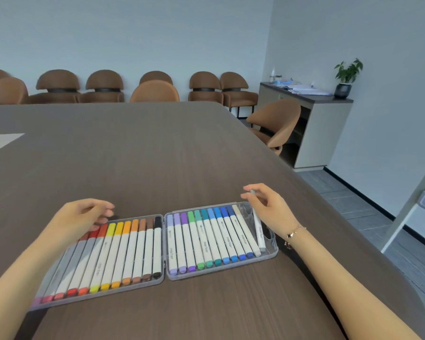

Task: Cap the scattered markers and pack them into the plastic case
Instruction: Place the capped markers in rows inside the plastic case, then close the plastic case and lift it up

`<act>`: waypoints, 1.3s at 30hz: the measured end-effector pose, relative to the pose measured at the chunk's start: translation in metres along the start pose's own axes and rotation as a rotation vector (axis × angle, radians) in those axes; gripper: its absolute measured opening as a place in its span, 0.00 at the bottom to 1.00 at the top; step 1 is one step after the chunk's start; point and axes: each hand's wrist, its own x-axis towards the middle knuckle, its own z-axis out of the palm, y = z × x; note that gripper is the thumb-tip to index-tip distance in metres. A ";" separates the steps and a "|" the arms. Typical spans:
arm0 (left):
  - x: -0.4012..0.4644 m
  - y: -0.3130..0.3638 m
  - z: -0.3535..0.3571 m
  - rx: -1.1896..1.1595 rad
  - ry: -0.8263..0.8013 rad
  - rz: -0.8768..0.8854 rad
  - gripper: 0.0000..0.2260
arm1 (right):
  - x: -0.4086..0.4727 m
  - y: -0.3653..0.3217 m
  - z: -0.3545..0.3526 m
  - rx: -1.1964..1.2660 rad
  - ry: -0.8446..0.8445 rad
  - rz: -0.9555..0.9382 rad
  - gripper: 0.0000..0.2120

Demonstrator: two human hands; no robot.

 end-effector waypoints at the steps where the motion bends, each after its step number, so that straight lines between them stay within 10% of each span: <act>1: -0.001 -0.004 -0.003 -0.001 0.027 0.010 0.12 | 0.000 0.003 0.000 -0.036 -0.019 0.005 0.13; 11: -0.001 -0.028 -0.039 0.248 0.254 0.029 0.06 | -0.028 0.005 -0.008 -0.515 -0.370 -0.057 0.27; 22: -0.016 -0.039 -0.031 0.336 0.072 -0.158 0.23 | -0.025 -0.002 0.007 -0.624 -0.419 0.046 0.24; 27: -0.005 -0.057 -0.060 0.112 0.158 -0.336 0.20 | -0.029 0.004 -0.006 -0.398 -0.177 0.181 0.32; 33: -0.014 -0.067 -0.076 -0.058 -0.077 -0.428 0.19 | -0.037 -0.005 -0.008 -0.173 -0.054 0.200 0.19; 39: -0.013 -0.044 -0.081 -0.678 -0.064 -0.241 0.21 | -0.027 -0.026 -0.018 0.803 -0.022 0.218 0.28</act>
